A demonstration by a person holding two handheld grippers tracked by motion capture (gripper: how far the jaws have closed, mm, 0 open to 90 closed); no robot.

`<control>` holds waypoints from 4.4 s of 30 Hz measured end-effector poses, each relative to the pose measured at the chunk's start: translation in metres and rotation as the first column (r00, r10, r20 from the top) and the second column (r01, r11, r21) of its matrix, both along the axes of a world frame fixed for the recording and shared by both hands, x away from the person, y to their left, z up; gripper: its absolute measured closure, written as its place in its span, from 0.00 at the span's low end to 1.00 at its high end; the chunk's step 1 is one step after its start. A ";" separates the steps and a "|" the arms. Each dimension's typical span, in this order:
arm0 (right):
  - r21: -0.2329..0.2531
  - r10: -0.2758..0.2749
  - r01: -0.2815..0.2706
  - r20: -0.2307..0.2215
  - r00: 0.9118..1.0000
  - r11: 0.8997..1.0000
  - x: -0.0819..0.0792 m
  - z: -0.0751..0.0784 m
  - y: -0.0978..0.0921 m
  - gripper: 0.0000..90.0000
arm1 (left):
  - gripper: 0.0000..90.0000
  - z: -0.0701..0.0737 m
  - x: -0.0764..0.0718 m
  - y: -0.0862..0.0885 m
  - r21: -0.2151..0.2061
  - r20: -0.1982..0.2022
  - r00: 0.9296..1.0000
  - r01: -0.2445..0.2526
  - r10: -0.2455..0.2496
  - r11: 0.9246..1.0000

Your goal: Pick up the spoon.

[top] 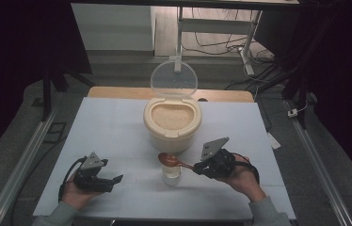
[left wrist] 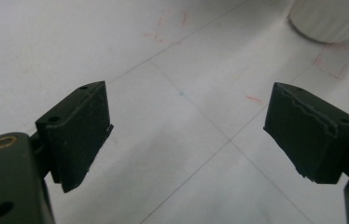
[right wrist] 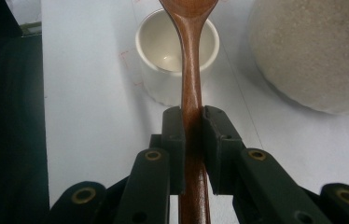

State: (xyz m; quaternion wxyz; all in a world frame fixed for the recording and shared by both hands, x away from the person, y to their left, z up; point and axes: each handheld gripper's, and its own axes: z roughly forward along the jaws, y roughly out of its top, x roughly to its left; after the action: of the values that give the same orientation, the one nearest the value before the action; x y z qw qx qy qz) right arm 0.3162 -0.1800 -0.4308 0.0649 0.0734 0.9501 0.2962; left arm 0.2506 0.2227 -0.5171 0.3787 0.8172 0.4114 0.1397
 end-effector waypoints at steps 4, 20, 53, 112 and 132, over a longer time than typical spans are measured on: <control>0.005 0.004 -0.004 0.002 1.000 1.000 0.000 0.000 0.001 0.88 | 0.16 0.024 -0.004 -0.015 -0.018 0.046 0.997 0.070 -0.069 0.997; -0.013 0.025 -0.025 0.015 1.000 1.000 -0.003 0.000 0.010 0.88 | 0.19 0.099 0.004 -0.089 0.037 0.140 0.948 0.285 -0.287 0.958; -0.050 0.136 -0.132 0.104 0.985 0.990 -0.021 0.002 0.054 0.88 | 0.54 0.093 0.038 -0.166 0.250 -0.153 0.833 0.553 -0.532 0.795; 0.484 -0.431 0.398 -0.048 0.901 0.779 -0.018 0.010 -0.010 0.35 | 0.87 0.092 0.036 -0.148 0.215 0.108 0.895 0.404 -0.432 0.889; 0.577 -0.435 0.481 -0.228 0.871 0.660 -0.020 0.004 0.004 0.50 | 0.87 0.093 0.027 -0.157 0.202 0.198 0.883 0.389 -0.426 0.899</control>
State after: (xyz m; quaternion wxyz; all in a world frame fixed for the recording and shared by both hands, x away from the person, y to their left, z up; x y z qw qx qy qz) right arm 0.2958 -0.1761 -0.4268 0.0762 0.3374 0.7520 0.5612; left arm 0.2771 0.0656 -0.4242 0.3809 0.8899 0.1694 0.1853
